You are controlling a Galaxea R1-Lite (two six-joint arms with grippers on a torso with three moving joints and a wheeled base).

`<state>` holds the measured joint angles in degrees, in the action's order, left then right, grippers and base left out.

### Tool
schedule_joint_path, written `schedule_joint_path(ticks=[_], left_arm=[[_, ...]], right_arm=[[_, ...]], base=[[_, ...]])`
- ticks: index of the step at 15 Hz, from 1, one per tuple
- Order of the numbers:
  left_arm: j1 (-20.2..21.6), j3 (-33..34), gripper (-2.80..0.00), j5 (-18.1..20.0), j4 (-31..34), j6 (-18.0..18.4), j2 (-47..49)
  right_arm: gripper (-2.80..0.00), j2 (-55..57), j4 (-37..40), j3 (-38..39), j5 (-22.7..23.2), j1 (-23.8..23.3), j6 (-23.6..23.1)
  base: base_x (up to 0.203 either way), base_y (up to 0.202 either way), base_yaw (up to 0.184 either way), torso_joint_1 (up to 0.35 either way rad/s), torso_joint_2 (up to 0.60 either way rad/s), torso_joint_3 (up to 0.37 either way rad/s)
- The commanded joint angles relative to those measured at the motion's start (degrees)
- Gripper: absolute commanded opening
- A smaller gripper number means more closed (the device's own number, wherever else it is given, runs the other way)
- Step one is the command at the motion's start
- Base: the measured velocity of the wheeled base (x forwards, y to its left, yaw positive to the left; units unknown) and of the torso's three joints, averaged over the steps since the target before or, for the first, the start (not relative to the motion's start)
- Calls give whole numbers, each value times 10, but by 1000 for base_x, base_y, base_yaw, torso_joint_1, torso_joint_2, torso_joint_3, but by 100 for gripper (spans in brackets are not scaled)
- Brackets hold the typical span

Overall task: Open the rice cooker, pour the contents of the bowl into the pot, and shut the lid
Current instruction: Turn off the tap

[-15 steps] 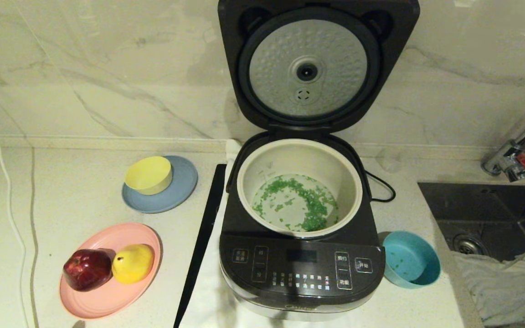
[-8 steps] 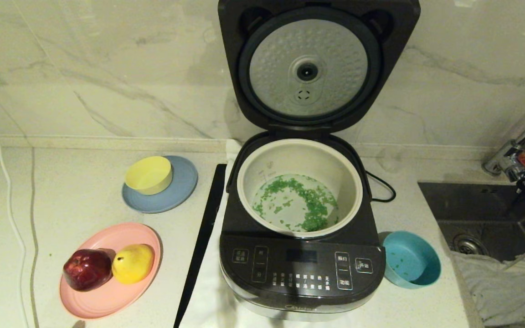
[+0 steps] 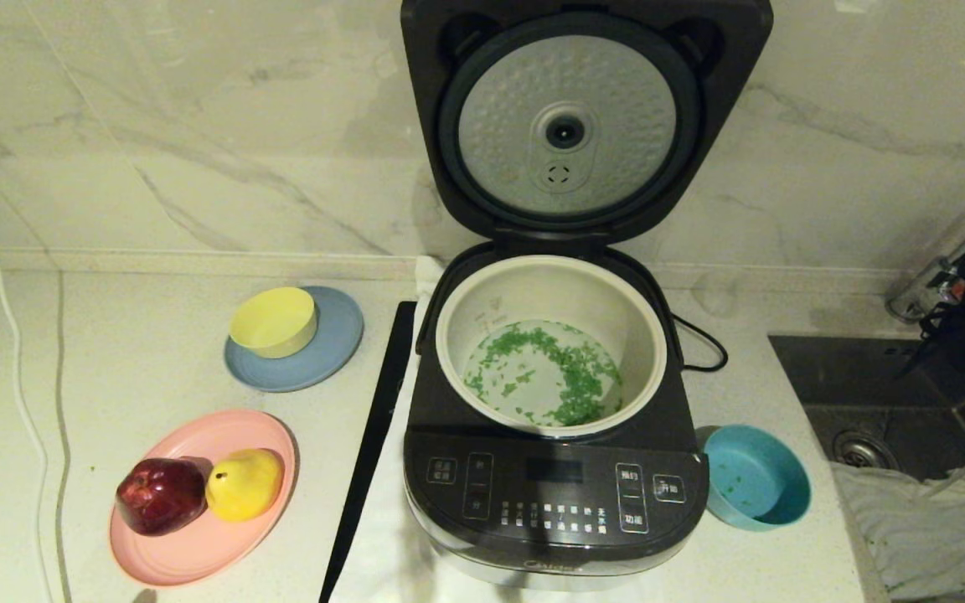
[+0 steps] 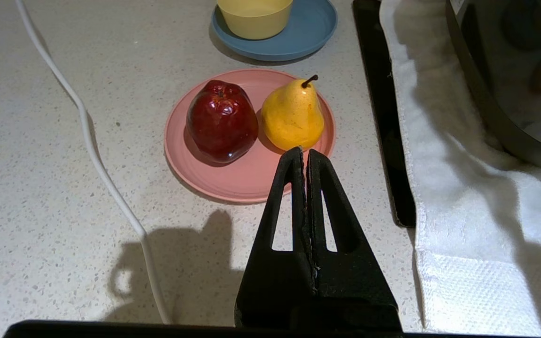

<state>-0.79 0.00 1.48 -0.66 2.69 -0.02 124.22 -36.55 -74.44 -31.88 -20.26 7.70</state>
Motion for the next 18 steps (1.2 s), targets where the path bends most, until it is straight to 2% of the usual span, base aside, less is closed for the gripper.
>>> schedule_joint_path(ticks=[1, 12, 18], left_arm=[[0, 4, -280, -1, 0, 0, 0], [0, 4, -280, -1, 0, 0, 0], [0, 4, -280, -1, 0, 0, 0]], right_arm=[[-280, 30, -2, -31, -16, 2, -6], [-280, 83, -12, -109, -34, 8, -16], [-280, 86, -12, -126, -42, 17, -17]], base=[[0, 0, 0, 0, 0, 0], [0, 0, 0, 0, 0, 0], [0, 0, 0, 0, 0, 0]])
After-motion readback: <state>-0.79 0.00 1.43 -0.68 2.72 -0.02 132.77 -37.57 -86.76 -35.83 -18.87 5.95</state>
